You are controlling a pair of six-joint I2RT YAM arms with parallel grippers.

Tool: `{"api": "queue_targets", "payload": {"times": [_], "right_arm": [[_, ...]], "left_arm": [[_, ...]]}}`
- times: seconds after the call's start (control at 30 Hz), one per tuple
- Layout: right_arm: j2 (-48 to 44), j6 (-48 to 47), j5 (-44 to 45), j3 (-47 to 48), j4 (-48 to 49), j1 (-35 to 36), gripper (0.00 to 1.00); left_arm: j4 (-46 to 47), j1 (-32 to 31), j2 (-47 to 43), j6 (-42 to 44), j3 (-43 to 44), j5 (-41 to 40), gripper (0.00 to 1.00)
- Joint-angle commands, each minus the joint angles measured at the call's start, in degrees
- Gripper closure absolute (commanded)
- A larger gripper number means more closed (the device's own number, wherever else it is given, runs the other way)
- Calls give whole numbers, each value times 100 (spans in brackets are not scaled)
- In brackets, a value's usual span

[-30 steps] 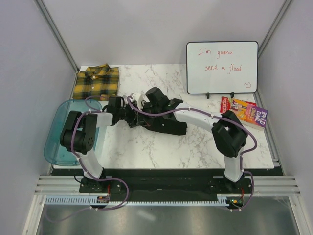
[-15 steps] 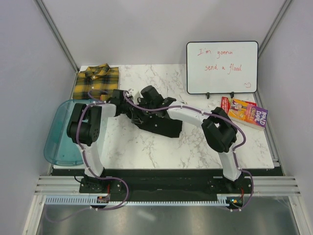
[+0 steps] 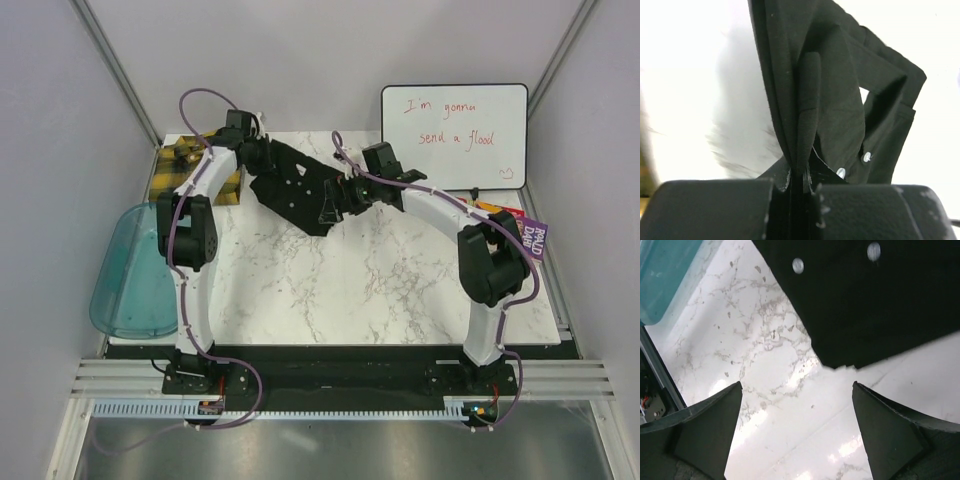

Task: Fold and stack the long sleeve shirts
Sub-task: Neatly place the folded shirt to the corner

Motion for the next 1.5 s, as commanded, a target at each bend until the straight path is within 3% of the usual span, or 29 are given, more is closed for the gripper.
{"api": "queue_targets", "payload": {"times": [0.0,0.17,0.47,1.47], "right_arm": [[-550,-333,-187,-350,-456,27,2],[-647,-439,-143,-447,-589,9,2],[-656,-439,-64,-412,-633,18,2],[-867,-500,-29,-649,-606,9,2]], "left_arm": [[-967,130,270,1475,1340,-898,98],[-1100,148,377,2415,2254,-1496,98],[-1083,306,166,3181,2572,-1945,98],[-1021,429,-942,2856,2476,-1945,98]]}}
